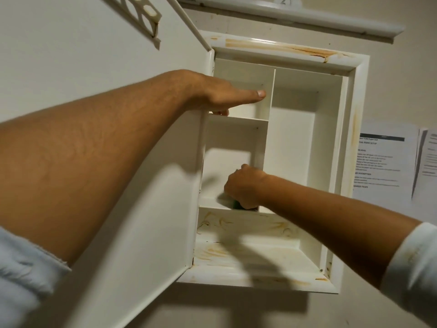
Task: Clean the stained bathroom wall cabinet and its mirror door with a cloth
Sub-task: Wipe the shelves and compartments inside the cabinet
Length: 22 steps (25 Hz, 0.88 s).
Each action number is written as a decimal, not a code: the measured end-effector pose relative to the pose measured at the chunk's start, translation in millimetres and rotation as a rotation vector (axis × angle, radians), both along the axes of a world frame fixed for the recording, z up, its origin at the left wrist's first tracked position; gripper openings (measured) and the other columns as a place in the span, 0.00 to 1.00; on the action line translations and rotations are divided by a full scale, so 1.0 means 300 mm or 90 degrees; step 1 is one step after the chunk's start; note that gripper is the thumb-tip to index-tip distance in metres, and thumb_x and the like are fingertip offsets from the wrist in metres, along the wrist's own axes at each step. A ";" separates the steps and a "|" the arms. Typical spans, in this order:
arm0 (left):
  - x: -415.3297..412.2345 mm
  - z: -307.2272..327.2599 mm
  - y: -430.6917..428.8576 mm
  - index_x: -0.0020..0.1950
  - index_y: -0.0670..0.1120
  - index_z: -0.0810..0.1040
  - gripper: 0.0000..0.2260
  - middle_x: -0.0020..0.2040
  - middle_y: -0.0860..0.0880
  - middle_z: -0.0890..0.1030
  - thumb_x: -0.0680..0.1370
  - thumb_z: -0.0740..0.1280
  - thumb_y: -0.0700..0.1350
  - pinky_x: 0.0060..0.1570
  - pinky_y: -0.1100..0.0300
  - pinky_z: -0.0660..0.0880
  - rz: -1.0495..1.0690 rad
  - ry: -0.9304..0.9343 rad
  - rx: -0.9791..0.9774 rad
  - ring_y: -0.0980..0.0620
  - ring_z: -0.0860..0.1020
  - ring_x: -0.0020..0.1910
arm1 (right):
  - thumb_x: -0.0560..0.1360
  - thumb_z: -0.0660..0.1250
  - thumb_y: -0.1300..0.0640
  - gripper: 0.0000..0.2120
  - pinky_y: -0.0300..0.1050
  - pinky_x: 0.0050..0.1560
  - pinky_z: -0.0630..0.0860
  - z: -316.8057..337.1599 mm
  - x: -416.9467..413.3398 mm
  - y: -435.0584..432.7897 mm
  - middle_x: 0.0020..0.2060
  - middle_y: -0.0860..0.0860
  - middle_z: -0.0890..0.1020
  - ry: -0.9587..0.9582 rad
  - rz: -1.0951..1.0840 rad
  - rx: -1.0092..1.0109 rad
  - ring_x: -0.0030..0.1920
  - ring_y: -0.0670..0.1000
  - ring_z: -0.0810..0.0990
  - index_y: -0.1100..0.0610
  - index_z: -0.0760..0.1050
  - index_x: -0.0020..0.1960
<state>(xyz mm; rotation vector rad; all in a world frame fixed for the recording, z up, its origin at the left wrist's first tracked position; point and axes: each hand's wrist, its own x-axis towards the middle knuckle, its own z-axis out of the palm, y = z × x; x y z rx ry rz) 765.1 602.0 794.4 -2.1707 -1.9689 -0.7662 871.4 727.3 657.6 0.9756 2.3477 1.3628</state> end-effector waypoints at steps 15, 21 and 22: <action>-0.007 0.000 0.015 0.82 0.52 0.61 0.42 0.73 0.45 0.75 0.76 0.48 0.77 0.73 0.48 0.61 -0.007 0.018 0.013 0.46 0.72 0.71 | 0.75 0.69 0.59 0.02 0.45 0.38 0.72 -0.092 -0.101 -0.025 0.39 0.50 0.80 0.533 0.178 -0.262 0.42 0.54 0.80 0.53 0.79 0.47; -0.001 -0.014 0.003 0.83 0.52 0.59 0.43 0.76 0.45 0.72 0.76 0.48 0.77 0.75 0.47 0.58 -0.003 0.021 0.011 0.47 0.70 0.74 | 0.79 0.62 0.60 0.03 0.50 0.44 0.68 -0.023 -0.009 -0.033 0.36 0.52 0.74 0.233 0.022 0.024 0.36 0.54 0.74 0.57 0.72 0.46; 0.003 -0.019 0.000 0.83 0.52 0.58 0.42 0.77 0.45 0.71 0.76 0.48 0.76 0.75 0.46 0.58 -0.007 0.025 0.012 0.47 0.70 0.74 | 0.79 0.62 0.60 0.03 0.49 0.41 0.70 -0.022 -0.028 -0.036 0.35 0.52 0.73 0.280 0.021 -0.009 0.37 0.54 0.74 0.58 0.72 0.46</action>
